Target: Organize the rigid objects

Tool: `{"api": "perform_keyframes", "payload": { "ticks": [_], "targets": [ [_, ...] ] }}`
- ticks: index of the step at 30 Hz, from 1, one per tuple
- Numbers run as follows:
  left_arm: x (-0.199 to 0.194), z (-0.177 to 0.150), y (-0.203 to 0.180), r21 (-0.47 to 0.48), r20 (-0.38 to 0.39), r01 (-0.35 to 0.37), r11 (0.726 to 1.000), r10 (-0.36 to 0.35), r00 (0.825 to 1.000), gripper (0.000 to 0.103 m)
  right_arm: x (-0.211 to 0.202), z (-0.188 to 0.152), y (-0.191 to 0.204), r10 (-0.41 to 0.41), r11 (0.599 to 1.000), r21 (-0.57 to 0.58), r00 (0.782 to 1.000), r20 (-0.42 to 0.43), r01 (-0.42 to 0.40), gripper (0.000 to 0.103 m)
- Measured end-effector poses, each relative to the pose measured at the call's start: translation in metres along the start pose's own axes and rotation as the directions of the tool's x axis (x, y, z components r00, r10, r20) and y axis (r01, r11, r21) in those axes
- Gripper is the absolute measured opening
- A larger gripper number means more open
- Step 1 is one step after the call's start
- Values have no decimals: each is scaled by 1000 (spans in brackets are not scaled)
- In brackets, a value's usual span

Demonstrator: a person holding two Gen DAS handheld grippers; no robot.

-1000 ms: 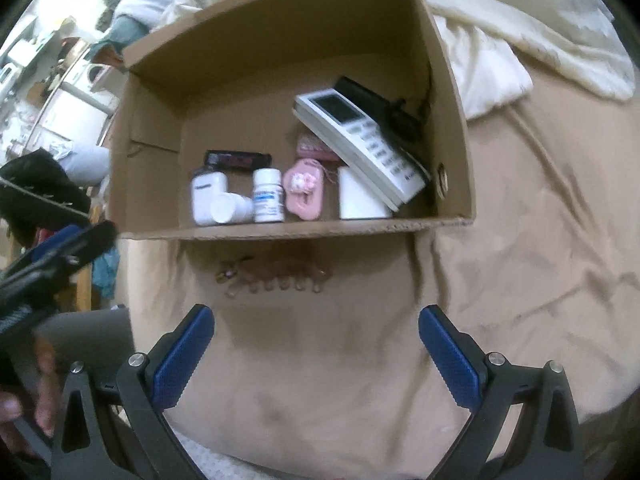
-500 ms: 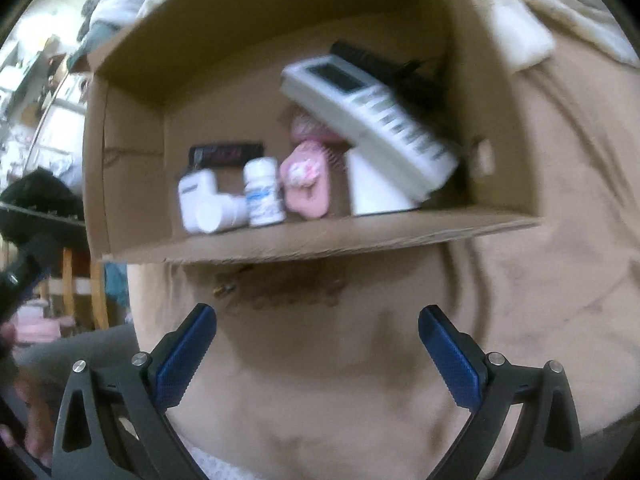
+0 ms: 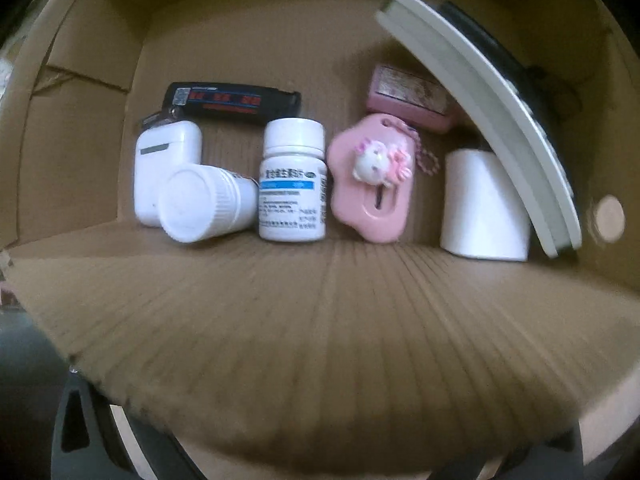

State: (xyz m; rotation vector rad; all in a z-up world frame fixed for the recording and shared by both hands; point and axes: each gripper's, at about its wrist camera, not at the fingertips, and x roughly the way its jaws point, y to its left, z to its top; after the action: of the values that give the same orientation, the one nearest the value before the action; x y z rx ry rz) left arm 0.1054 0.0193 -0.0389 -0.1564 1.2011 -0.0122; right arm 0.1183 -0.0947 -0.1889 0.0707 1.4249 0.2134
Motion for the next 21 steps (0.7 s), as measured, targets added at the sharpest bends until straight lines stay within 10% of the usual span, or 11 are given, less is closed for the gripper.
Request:
{"api": "perform_keyframes", "payload": {
  "ticks": [8, 21],
  "targets": [
    [3, 0, 0, -2, 0, -16, 1000, 16, 1000, 93, -24, -13, -17, 54, 998, -41, 998, -13, -55, 53],
    [11, -2, 14, -38, -14, -64, 997, 64, 998, 93, -34, -25, -70, 91, 994, 70, 995, -32, -89, 53]
  ]
}}
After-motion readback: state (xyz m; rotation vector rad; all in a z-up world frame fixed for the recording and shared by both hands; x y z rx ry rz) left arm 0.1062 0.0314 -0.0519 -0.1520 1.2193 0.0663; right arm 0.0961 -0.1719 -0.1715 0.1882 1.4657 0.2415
